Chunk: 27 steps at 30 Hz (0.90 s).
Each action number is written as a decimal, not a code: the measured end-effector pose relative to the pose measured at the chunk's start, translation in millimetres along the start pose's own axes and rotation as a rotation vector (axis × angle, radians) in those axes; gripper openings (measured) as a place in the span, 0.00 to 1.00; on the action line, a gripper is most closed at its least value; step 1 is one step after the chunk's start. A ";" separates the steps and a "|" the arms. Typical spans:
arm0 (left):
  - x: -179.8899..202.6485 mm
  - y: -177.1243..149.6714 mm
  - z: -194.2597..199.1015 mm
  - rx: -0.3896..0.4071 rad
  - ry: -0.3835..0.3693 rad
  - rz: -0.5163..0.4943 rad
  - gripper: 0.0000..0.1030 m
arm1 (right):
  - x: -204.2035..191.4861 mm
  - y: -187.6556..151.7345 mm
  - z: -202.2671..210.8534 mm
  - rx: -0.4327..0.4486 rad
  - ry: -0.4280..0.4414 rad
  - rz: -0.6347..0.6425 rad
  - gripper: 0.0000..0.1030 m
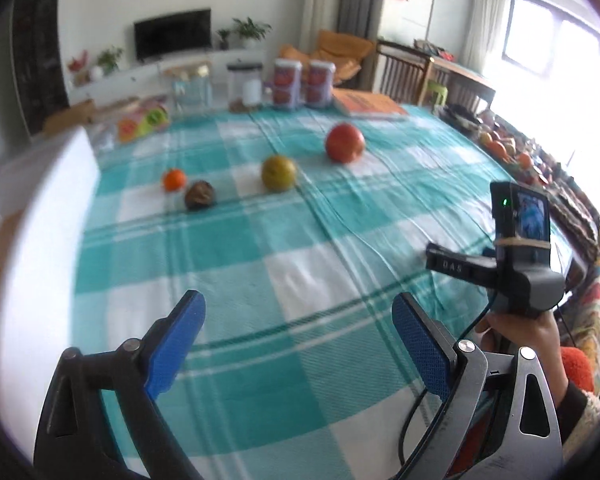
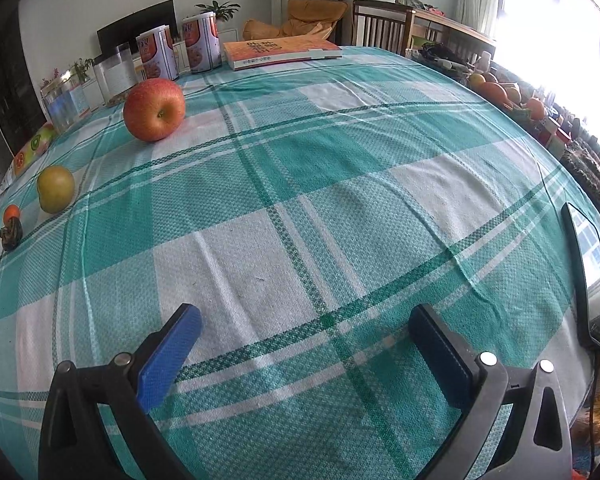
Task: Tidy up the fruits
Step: 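Move both grippers back over the fruits on the tablecloth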
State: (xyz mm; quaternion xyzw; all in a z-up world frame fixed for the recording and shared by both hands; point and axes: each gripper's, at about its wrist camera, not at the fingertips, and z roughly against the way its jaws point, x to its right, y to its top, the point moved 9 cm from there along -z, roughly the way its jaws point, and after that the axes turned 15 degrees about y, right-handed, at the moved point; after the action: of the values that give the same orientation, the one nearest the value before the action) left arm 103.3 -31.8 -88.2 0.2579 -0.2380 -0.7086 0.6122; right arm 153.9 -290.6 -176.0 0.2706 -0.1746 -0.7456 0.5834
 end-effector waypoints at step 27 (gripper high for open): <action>-8.2 -20.1 -94.9 -0.072 0.153 -0.025 0.97 | 0.1 0.0 -0.1 -0.001 0.001 0.000 1.00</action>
State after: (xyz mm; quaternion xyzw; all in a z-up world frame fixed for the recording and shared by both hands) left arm 151.6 -22.9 -172.3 0.2920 -0.1620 -0.7025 0.6285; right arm 154.0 -290.7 -176.1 0.2707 -0.1740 -0.7456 0.5835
